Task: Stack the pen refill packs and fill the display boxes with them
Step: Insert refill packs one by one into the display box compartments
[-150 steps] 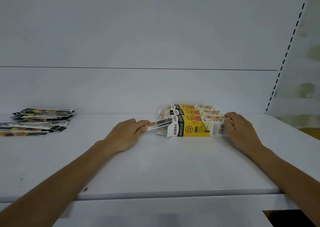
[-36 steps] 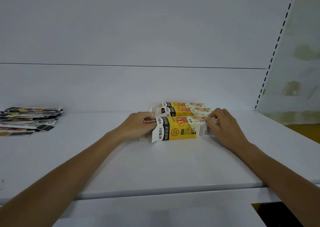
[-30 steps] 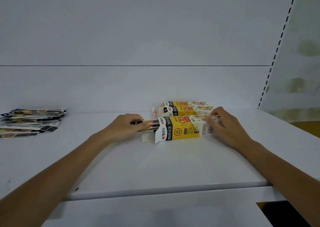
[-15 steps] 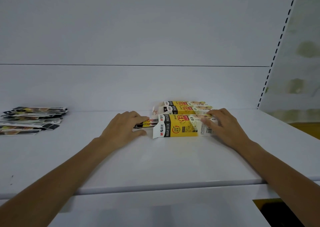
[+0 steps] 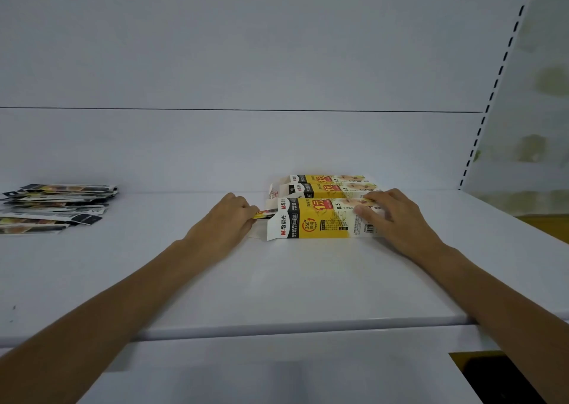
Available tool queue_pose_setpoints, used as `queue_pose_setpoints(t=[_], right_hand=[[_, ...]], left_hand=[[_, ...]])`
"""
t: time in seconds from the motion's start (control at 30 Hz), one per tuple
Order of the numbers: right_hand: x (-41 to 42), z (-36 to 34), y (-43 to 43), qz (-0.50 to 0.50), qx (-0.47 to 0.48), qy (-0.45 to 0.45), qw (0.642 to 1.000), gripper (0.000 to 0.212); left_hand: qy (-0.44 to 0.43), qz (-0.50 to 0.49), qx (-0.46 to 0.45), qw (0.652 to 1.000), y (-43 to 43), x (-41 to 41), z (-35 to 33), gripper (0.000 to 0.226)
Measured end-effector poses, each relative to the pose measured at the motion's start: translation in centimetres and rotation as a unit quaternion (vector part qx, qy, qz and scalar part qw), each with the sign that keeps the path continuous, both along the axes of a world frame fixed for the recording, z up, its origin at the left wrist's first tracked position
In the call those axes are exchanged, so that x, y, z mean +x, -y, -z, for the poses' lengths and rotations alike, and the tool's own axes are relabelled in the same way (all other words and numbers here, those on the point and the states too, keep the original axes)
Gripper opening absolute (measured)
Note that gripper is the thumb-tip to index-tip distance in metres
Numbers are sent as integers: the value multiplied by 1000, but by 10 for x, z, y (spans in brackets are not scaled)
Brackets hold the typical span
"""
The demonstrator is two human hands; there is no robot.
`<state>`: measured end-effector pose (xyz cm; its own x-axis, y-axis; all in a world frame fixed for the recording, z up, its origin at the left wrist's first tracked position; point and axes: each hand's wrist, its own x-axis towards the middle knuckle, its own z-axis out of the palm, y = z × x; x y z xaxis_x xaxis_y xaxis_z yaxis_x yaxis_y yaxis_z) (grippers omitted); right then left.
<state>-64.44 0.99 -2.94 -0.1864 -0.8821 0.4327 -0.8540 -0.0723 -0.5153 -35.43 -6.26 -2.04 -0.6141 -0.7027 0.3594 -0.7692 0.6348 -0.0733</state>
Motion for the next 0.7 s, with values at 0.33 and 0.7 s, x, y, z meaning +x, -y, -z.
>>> queue_pose_setpoints(t=[0.33, 0.7], right_hand=[[3, -2, -1, -16, -7, 7, 1000, 45], [2, -2, 2, -6, 1, 45, 999, 48]], left_hand=[[-143, 50, 83, 985, -2, -15, -4, 29], [-334, 15, 197, 921, -6, -26, -8, 27]])
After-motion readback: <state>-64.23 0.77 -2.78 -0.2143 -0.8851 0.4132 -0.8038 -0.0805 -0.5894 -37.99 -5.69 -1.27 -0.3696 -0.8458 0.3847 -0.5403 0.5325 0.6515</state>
